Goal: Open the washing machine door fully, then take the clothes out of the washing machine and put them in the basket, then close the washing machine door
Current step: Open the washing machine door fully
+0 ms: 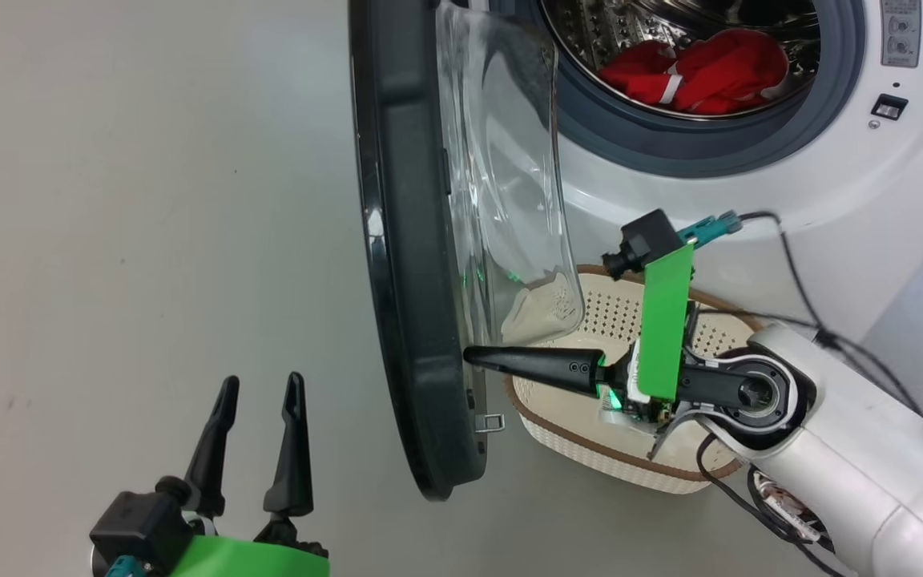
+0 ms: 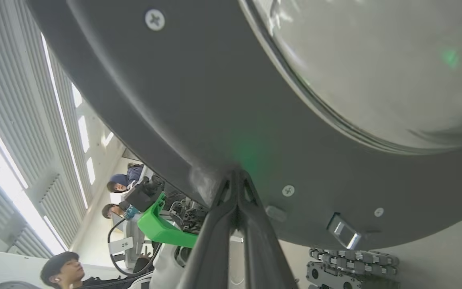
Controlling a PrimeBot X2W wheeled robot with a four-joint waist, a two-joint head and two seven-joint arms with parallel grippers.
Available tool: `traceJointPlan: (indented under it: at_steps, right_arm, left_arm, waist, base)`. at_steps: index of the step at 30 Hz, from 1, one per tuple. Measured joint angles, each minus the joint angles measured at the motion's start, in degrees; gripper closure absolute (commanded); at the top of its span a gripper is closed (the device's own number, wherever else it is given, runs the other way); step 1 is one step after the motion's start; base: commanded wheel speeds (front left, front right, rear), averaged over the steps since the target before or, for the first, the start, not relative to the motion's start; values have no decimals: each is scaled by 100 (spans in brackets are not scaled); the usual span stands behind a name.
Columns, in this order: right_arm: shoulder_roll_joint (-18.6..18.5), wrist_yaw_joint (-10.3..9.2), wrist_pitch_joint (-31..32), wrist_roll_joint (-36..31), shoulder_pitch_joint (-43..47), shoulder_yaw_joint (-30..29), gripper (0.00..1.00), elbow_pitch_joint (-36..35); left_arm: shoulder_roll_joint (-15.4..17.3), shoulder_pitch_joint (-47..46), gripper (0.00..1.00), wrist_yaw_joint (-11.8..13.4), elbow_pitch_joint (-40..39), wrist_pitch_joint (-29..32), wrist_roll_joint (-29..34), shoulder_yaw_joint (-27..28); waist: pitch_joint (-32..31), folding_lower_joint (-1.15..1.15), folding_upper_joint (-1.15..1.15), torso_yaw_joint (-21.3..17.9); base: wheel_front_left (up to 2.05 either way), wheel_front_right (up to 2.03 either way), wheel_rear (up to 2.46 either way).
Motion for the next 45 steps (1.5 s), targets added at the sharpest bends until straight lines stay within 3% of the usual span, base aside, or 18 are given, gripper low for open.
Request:
traceJointPlan:
  at_steps: [1, 11, 21, 26, 32, 39, 45]
  right_arm:
    - [-43, 0, -141, -294, 7, 2, 0, -99]
    - [-550, 0, -2140, -2853, 636, -10, 0, -786]
    - [-651, 1, -4299, -5040, 1014, -374, 0, -112]
    - [-347, 1, -4833, -6219, 1246, -913, 0, 339]
    - [140, 1, -4997, -7778, 1677, -1813, 0, 624]
    - [824, 2, -5023, -9062, 2397, -2932, 0, 185]
    - [1238, 2, -5047, -9777, 3003, -3419, 0, -248]
  left_arm:
    - [0, -1, 0, -3, 10, 0, 1, 2]
    - [2, -2, 0, -70, 125, 0, 62, 63]
    - [5, 4, 0, -64, 160, 0, 64, 154]
    - [7, 53, 0, -32, 107, 0, 172, 208]
    - [9, 122, 0, -9, 33, 0, 205, 219]
    - [11, 155, 0, 42, -21, 0, 205, 242]
    - [19, 245, 0, 43, -33, 0, 225, 259]
  waist:
    - [-8, 0, 0, -3]
    - [-138, 0, 0, -25]
    - [-338, 0, 0, -79]
    - [-389, 0, 0, -128]
    - [-414, 0, 0, -130]
    - [-447, 0, 0, -120]
    - [-510, 0, 0, -120]
  base:
    - [0, 0, 0]
    - [0, 0, 0]
    - [0, 0, 0]
    - [0, 0, 0]
    - [0, 0, 0]
    - [0, 0, 0]
    - [0, 0, 0]
